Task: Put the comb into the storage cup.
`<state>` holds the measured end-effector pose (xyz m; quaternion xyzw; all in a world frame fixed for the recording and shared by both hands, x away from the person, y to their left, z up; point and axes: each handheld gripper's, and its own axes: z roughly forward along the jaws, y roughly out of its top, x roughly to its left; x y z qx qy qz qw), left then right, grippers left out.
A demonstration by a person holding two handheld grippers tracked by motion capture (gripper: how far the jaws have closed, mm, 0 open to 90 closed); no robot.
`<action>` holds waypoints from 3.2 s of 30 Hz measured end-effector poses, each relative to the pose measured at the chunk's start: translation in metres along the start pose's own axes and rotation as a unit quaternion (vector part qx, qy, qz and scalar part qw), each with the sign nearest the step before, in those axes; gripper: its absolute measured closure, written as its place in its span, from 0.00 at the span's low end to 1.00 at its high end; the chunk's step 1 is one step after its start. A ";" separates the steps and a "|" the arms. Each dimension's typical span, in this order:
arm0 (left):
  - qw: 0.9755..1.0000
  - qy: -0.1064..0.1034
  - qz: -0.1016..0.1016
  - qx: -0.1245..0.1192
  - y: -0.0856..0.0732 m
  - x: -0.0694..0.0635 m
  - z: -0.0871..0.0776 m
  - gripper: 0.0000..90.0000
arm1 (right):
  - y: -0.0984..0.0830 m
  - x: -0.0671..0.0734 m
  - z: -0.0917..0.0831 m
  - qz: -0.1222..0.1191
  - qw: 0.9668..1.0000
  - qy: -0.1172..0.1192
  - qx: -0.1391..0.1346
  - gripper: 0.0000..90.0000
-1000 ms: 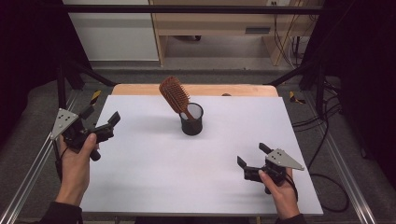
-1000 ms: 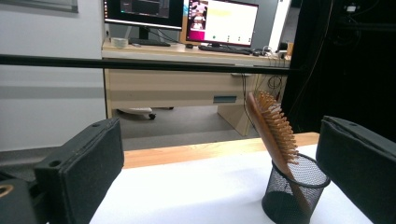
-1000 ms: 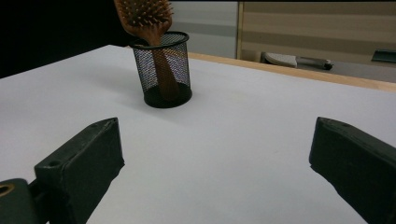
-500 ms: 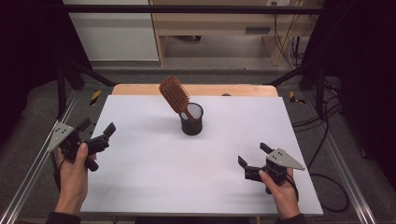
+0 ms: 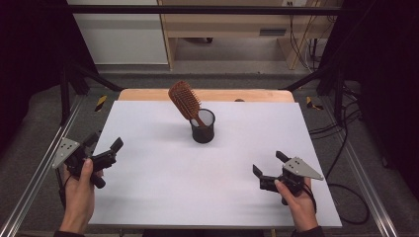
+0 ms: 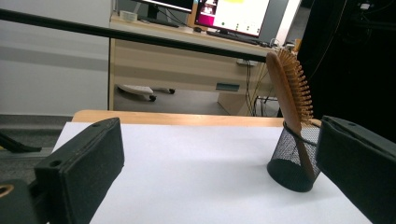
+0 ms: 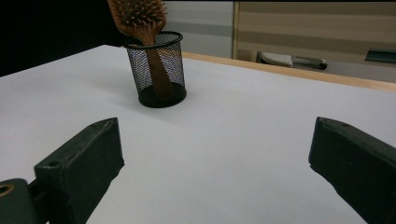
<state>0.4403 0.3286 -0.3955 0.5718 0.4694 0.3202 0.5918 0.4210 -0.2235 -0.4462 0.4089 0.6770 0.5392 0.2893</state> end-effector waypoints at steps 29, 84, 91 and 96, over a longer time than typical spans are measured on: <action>1.000 -0.007 0.000 0.003 -0.023 -0.002 -0.005 0.02 | -0.005 -0.021 -0.009 -0.030 0.999 -0.018 -0.008 0.04; 0.997 -0.042 0.063 -0.001 -0.044 -0.039 -0.016 0.02 | -0.013 -0.020 -0.007 -0.048 0.999 0.002 0.007 0.04; 0.998 -0.025 0.058 -0.014 -0.041 -0.031 -0.028 0.02 | -0.013 -0.016 -0.006 -0.047 0.999 0.011 0.009 0.05; 0.998 -0.007 0.054 -0.020 -0.043 -0.021 -0.028 0.02 | -0.013 -0.016 -0.005 -0.047 0.999 0.013 0.007 0.05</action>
